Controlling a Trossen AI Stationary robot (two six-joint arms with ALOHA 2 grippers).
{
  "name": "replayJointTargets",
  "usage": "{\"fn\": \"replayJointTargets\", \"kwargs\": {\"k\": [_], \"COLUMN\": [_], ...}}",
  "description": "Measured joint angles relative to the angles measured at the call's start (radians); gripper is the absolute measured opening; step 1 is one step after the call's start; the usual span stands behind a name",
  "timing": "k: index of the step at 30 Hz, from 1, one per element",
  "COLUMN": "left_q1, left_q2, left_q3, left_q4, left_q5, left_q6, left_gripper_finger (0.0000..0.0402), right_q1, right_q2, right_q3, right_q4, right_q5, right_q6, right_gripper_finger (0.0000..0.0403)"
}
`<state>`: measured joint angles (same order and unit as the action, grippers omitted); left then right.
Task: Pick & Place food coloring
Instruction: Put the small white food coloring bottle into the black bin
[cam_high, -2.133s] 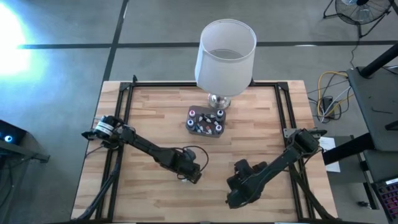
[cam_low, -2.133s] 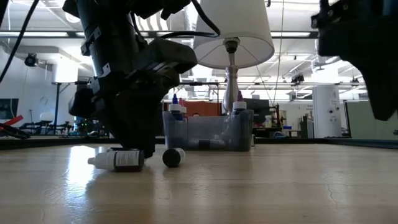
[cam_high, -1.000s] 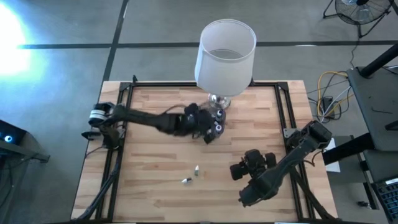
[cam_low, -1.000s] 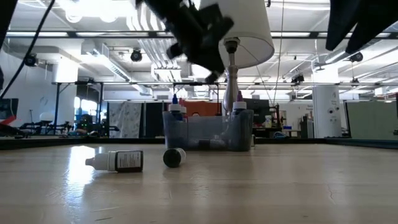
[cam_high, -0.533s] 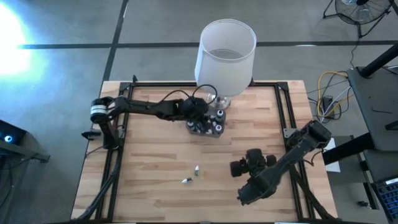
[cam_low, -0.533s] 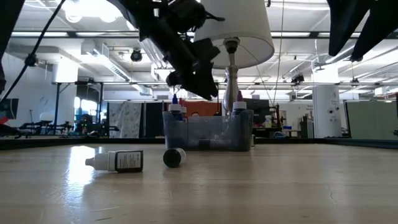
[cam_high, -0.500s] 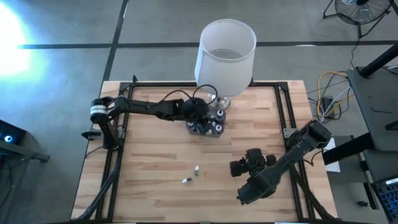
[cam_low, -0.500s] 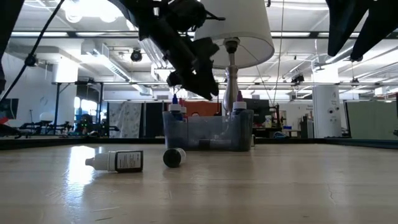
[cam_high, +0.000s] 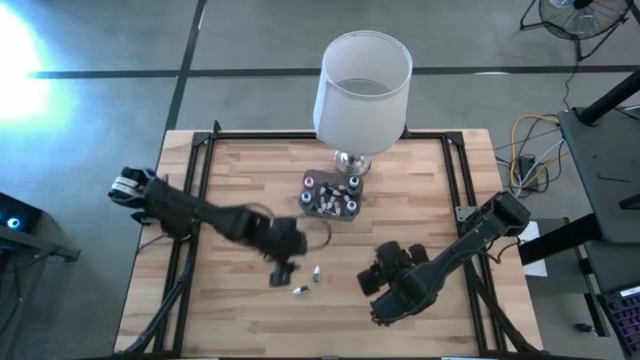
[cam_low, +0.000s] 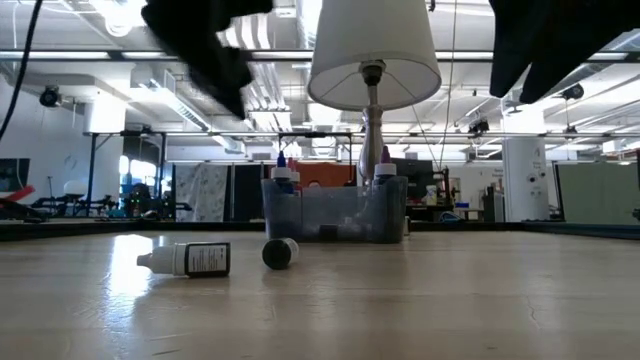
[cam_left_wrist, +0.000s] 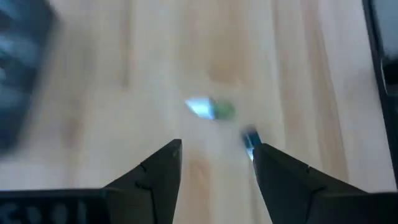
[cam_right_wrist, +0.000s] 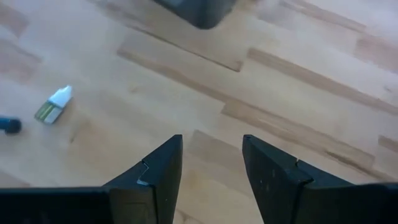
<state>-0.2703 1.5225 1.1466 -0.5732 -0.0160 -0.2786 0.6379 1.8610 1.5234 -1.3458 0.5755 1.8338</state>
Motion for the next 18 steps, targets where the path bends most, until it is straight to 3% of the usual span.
{"fn": "replayJointTargets", "kwargs": {"k": [2, 5, 9, 13, 18], "left_q1": [-0.06, -0.147, -0.252, -0.311, -0.32], "left_q2": [0.002, 0.033, 0.081, 0.115, 0.152], "left_q3": [-0.051, -0.132, -0.194, -0.197, -0.192], "left_q4": [0.022, 0.185, 0.341, 0.342, 0.354], "left_q5": [-0.001, -0.024, -0.109, -0.276, -0.298], "left_q6": [-0.049, -0.113, -0.222, -0.283, -0.373], "left_gripper_finger": [0.0175, 0.0175, 0.0175, 0.0175, 0.0175], "right_q1": [-0.002, -0.001, -0.001, 0.004, 0.011], "right_q2": [0.0, 0.0, 0.0, 0.0, 0.0], "right_q3": [-0.001, -0.002, -0.002, -0.002, -0.002], "right_q4": [0.018, 0.03, 0.047, 0.055, 0.059], "right_q5": [0.0, 0.0, -0.016, -0.062, -0.061], "right_q6": [-0.036, -0.07, -0.09, -0.094, -0.091], "right_gripper_finger": [0.0164, 0.0162, 0.0157, 0.0153, 0.0154]}}
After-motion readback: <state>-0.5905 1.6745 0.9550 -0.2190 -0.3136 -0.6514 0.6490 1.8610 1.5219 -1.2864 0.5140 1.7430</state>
